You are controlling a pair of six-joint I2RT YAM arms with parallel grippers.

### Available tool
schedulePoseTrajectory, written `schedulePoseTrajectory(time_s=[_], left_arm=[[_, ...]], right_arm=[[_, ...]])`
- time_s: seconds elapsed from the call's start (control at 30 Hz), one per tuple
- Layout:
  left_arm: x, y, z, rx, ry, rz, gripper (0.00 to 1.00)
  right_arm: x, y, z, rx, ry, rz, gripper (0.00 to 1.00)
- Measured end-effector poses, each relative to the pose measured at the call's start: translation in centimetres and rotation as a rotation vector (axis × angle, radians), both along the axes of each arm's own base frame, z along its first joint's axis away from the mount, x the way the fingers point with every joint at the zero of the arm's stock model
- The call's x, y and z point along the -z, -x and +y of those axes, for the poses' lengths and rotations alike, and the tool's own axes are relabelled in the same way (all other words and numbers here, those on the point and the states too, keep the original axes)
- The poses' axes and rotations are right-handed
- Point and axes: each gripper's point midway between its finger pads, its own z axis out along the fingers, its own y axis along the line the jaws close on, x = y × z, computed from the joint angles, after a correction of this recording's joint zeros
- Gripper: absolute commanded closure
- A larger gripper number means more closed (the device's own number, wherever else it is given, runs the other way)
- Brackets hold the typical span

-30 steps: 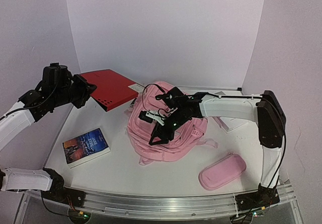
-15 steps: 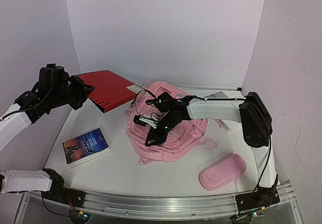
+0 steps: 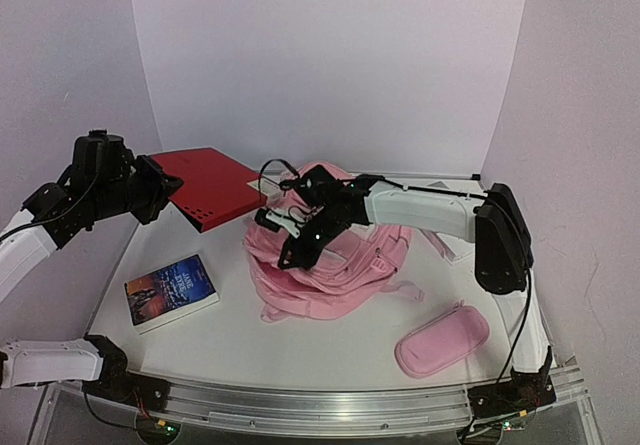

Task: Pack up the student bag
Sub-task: Place the files in the student bag.

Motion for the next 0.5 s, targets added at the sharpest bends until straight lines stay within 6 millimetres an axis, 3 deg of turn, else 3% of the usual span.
schedulePoseTrajectory(time_s=[0.1, 0.2, 0.37, 0.5], left_arm=[[0.4, 0.3, 0.0, 0.017, -0.021, 0.009, 1.0], [-0.3, 0.4, -0.4, 0.039, -0.009, -0.014, 1.0], [-3.6, 1.7, -0.3, 0.074, 0.041, -0.127, 1.0], [-4.8, 3.1, -0.4, 0.12, 0.055, -0.165, 1.0]], right_arm=[[-4.9, -3.2, 0.5, 0.091, -0.122, 0.022, 1.0], [-8.9, -6.3, -0.3, 0.178, -0.227, 0.059, 1.0], [-10.9, -10.1, -3.2, 0.308, -0.314, 0.175, 1.0], [-12.3, -13.1, -5.3, 0.407, -0.397, 0.257, 1.0]])
